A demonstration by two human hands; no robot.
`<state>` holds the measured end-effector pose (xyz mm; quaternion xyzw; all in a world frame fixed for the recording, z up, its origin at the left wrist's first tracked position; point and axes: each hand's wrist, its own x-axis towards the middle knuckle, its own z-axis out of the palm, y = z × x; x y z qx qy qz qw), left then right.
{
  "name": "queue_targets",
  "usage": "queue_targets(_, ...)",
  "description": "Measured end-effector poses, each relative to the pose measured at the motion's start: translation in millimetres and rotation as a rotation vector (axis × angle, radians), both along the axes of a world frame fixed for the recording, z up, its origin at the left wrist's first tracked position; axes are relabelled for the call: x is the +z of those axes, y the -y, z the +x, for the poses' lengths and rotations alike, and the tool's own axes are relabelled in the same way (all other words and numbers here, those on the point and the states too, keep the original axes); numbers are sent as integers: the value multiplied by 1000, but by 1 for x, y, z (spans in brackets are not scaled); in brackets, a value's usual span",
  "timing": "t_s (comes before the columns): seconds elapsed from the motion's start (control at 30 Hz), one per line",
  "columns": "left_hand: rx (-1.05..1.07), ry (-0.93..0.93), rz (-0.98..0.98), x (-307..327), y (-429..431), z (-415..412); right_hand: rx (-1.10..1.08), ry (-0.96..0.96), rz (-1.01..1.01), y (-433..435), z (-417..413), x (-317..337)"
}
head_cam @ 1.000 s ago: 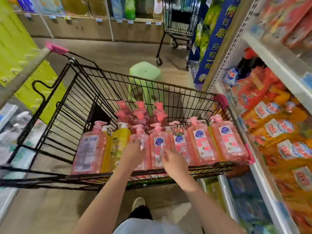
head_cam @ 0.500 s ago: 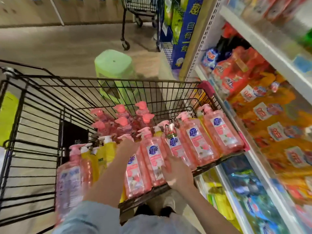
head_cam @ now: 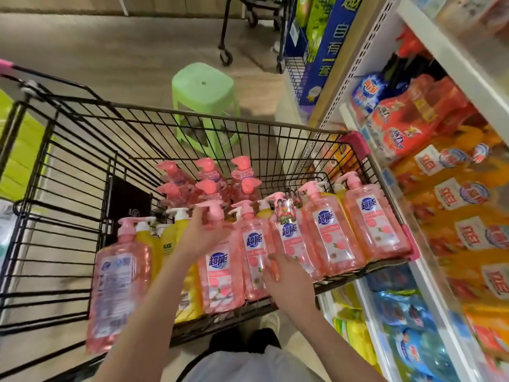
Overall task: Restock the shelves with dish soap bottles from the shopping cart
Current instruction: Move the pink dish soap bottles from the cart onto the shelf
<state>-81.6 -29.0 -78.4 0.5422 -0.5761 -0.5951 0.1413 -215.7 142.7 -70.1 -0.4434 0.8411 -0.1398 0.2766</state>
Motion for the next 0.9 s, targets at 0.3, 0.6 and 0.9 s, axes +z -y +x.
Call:
queue_targets(0.3,-205,19,-23,-2,-24,32,244,-4,19,118,-35,-33)
queue_targets(0.6,-218,126,-40,-6,-37,56,296,165,577,183,-36,-66)
queue_targets(0.9,-235,150,-15,12,-45,59,241,314,415,181,-38,-68)
